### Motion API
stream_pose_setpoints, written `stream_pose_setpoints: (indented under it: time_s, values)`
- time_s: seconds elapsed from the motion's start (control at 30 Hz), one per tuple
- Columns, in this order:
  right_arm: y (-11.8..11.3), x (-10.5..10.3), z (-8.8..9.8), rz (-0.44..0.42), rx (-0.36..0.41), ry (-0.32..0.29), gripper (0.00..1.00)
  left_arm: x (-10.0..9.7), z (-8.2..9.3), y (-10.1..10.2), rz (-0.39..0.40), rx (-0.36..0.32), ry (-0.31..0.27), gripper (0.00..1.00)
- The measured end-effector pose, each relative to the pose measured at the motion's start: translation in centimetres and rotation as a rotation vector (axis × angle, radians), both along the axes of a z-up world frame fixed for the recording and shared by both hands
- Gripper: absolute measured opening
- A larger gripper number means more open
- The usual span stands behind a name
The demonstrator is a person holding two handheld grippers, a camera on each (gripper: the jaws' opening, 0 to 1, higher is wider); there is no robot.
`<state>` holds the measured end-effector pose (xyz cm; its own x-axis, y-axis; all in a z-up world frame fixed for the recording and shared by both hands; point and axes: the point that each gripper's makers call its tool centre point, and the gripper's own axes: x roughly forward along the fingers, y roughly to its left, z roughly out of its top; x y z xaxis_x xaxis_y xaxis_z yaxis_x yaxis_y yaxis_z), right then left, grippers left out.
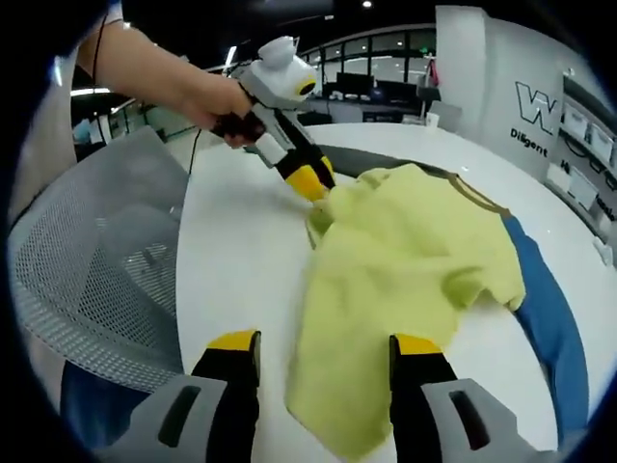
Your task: Fold the garment on the visible template until the final outline fits inside the template.
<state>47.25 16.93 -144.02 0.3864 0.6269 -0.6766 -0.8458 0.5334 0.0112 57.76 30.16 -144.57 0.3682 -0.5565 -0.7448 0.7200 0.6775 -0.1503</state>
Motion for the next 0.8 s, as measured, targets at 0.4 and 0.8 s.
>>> stream_pose_setpoints:
  time_s: [0.4, 0.8]
  values:
    - [-0.1, -0.3, -0.6, 0.003, -0.038, -0.009, 0.46, -1.2, 3.0, -0.1, 0.039, -0.078, 0.042, 0.04]
    - [-0.5, -0.3, -0.5, 0.002, -0.058, -0.016, 0.35, -4.3, 7.6, 3.7, 0.106, -0.076, 0.051, 0.05]
